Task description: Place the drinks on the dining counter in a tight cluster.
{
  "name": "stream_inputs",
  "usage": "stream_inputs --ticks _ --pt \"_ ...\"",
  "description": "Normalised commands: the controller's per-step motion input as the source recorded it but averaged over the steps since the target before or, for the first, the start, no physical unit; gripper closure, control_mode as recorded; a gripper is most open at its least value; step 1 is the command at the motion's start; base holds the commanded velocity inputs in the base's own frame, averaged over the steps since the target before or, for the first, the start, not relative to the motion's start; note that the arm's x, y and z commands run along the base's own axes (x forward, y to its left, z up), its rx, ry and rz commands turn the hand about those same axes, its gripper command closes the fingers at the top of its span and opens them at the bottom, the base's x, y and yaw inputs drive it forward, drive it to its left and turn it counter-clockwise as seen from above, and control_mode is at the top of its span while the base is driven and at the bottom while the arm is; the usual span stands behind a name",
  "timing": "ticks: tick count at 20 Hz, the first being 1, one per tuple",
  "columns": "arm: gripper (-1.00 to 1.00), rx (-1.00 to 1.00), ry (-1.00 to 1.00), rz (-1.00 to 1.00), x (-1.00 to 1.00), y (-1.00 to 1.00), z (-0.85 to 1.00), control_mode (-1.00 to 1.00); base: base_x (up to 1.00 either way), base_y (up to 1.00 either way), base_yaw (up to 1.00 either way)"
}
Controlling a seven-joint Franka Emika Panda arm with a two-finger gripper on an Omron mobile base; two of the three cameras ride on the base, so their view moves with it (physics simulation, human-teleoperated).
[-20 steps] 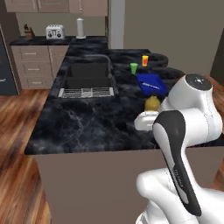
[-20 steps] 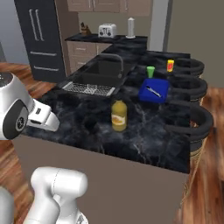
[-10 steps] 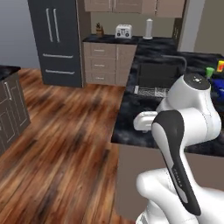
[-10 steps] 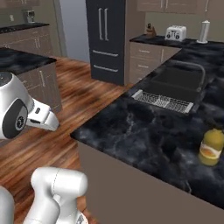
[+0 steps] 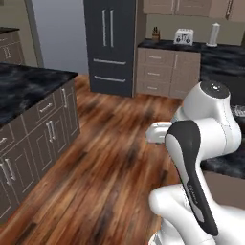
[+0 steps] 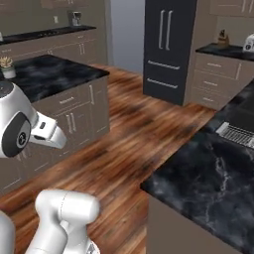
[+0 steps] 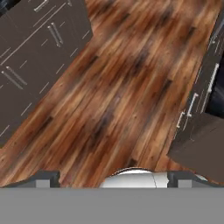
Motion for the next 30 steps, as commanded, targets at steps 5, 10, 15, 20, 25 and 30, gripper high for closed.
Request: stream_inputs --ticks 5,10,15,20,25,30 --pt "-1.0 0.0 0.0 0.0 0.0 0.0 0.0 1.0 0.94 0.5 0.46" --pt "-1.0 0.0 0.0 0.0 0.0 0.0 0.0 1.0 1.0 0.0 0.05" --pt "-1.0 0.0 0.0 0.0 0.0 0.0 0.0 1.0 1.0 0.0 -0.03" --pt "-1.0 0.0 0.0 0.0 0.0 0.0 0.0 1.0 1.0 0.0 -0.14" --pt "-1.0 0.0 0.0 0.0 0.0 0.0 0.0 1.0 1.0 0.05 0.05" --pt "-1.0 0.0 0.0 0.0 0.0 0.0 0.0 1.0 0.83 -0.02 0.72"
